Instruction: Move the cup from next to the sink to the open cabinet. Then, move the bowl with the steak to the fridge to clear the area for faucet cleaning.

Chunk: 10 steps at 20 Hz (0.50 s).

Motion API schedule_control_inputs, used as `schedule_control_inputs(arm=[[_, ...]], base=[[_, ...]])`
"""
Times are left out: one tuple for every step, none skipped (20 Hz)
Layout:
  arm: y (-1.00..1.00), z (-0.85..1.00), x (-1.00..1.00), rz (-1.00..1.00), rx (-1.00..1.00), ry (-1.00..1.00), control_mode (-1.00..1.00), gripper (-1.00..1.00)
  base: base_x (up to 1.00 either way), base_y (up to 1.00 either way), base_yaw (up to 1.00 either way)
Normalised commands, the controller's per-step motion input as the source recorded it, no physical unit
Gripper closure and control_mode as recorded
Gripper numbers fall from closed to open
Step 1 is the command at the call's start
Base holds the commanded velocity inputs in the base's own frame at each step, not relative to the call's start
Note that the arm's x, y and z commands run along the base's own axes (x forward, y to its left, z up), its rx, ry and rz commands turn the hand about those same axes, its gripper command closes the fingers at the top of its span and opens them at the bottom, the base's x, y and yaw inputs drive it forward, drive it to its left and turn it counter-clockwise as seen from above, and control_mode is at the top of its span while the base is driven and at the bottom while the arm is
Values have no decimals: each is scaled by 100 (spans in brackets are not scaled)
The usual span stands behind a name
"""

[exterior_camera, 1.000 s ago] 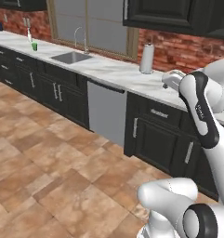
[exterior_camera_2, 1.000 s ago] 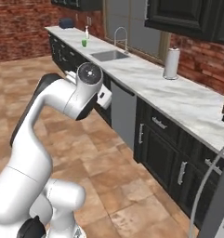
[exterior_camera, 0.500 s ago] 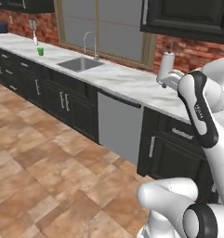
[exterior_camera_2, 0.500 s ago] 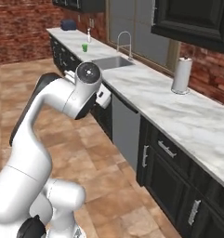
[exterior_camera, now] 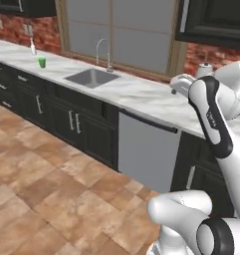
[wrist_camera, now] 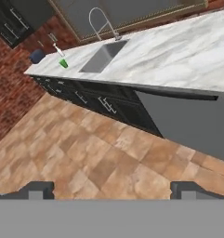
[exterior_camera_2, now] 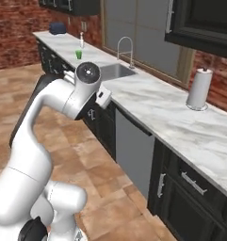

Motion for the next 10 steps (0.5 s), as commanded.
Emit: schedule_control_inputs(arm=[[0, 0, 0, 0, 0, 0, 100, -100], [0, 0, 0, 0, 0, 0, 100, -100], [0, 0, 0, 0, 0, 0, 100, -100], [0, 0, 0, 0, 0, 0, 100, -100], [0, 0, 0, 0, 0, 0, 100, -100], [0, 0, 0, 0, 0, 0, 100, -100], [0, 0, 0, 0, 0, 0, 100, -100], [0, 0, 0, 0, 0, 0, 100, -100], [0, 0, 0, 0, 0, 0, 100, -100], [0, 0, 0, 0, 0, 0, 100, -100]], base=[[100, 96, -38], [100, 99, -38], [100, 100, -37], [100, 100, -37], [100, 100, -37], [100, 100, -38], [100, 100, -39], [100, 100, -39], [100, 100, -38], [100, 100, -33]])
